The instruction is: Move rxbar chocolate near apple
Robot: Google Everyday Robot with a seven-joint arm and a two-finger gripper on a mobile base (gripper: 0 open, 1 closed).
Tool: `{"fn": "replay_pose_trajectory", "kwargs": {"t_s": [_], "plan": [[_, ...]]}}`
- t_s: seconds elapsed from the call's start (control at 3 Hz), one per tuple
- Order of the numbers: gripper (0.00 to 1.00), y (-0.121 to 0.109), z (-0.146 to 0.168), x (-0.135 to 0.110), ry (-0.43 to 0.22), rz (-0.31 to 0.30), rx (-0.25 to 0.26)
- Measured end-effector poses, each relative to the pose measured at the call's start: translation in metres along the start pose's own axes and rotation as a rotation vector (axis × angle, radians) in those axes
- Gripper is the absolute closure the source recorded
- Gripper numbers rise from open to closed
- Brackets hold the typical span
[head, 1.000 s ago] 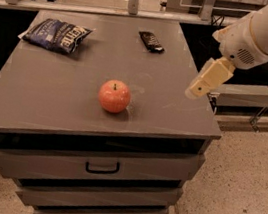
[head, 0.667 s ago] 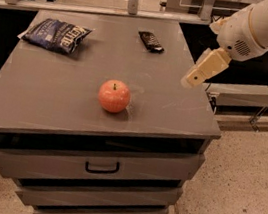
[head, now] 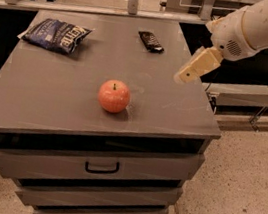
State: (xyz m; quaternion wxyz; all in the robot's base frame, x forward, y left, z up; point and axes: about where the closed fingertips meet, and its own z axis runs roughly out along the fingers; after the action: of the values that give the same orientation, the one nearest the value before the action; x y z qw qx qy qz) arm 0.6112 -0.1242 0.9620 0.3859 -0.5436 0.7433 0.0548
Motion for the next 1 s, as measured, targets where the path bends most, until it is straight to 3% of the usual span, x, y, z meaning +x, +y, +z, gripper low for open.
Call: {"fn": "replay_pose_trajectory", "kwargs": {"t_s": [0.33, 0.67, 1.0], "plan": [[0.00, -0.020, 0.043, -0.023, -0.091, 0.079, 0.037], [0.00, -0.047, 0.106, -0.055, -0.177, 0.188, 0.072], [0.00, -0.061, 0.158, -0.060, -0.168, 0.240, 0.099]]}}
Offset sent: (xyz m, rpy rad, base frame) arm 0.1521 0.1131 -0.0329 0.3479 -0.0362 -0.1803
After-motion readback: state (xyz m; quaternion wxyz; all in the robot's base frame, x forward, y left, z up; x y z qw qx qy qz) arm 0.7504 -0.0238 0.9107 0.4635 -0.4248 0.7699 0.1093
